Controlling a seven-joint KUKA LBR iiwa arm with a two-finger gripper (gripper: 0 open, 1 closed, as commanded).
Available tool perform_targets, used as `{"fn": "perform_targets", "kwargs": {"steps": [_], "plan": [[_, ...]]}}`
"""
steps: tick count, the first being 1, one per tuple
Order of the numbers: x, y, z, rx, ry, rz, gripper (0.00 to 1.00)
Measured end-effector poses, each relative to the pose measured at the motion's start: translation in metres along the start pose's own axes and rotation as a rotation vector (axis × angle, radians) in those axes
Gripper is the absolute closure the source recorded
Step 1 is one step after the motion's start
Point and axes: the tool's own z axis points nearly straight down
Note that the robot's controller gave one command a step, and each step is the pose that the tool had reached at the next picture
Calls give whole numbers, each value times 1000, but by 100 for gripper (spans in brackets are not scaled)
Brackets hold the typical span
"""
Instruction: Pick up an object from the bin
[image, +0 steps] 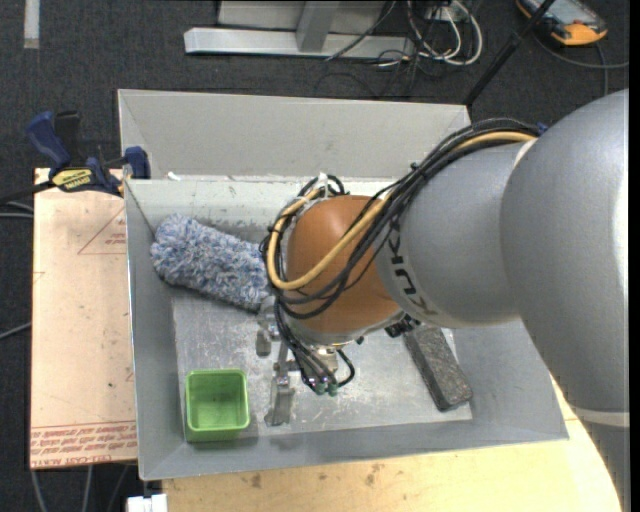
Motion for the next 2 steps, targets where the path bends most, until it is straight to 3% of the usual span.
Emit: {"fn": "perform_targets", "kwargs": {"steps": [1, 2], "plan": [[-2, -1, -5, -2, -7, 5, 0], [5, 65, 50, 26, 0, 21, 0]]}}
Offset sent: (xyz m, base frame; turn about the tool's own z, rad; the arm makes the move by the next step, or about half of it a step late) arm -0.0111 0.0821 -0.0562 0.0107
